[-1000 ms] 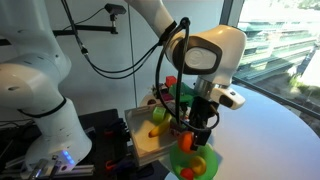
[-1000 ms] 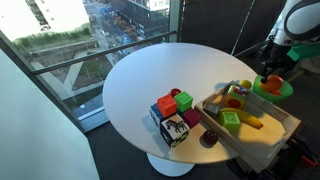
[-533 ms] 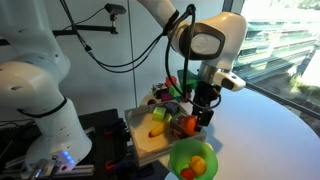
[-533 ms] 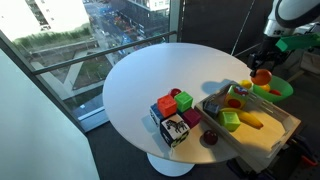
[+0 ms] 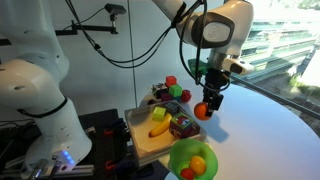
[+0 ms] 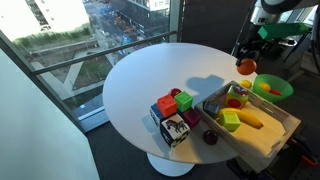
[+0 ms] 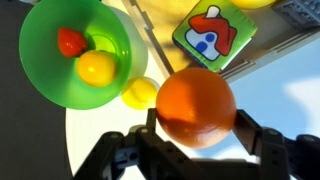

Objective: Remove the orange fruit from the bowl

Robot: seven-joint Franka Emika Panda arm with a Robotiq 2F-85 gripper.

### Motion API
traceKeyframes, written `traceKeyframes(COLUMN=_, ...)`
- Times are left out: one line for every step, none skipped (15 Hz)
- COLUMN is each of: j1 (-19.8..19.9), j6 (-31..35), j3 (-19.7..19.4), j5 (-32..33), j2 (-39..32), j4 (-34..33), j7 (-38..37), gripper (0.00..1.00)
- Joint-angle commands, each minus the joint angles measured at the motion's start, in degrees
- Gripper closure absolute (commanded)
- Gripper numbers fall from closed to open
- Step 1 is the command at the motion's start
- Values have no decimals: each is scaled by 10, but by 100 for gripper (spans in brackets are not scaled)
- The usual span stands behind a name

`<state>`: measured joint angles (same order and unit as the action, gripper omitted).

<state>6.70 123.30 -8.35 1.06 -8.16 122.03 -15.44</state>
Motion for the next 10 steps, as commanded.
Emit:
traceKeyframes(j1=-7, j6=-14, j3=5, j5=-9, j2=-51, j4=-67, j7=-30, gripper=48)
traceKeyframes(j1=-9, j6=-14, j3=6, j5=-8, j2=-64, j4=-81, j7=-35, gripper=48)
traceKeyframes(j1=-12, j6=-7, j3=6, j5=-5, j2=-76, j4=-93, j7=-42, gripper=48)
traceKeyframes(j1=-15, j6=-3, j3=5, j5=-4, j2=-89, j4=-105, j7=-47, gripper=48)
traceKeyframes(j1=-17, j6=1, j3=5, j5=-3, j2=-100, j4=-115, j7=-52, gripper=48)
traceKeyframes(j1=-21, j6=10, j3=5, j5=-2, j2=-111, j4=-124, j7=-57, gripper=48)
traceKeyframes(j1=-23, j6=18, j3=4, j5=-1, j2=-122, j4=-131, j7=-61, gripper=48)
traceKeyframes(j1=-26, j6=23, j3=4, j5=-1, j2=-131, j4=-138, j7=-64, gripper=48)
traceKeyframes(j1=-28, j6=28, j3=4, j5=-1, j2=-140, j4=-143, j7=-67, gripper=48)
traceKeyframes(j1=-31, j6=33, j3=3, j5=-1, j2=-148, j4=-146, j7=-69, gripper=48)
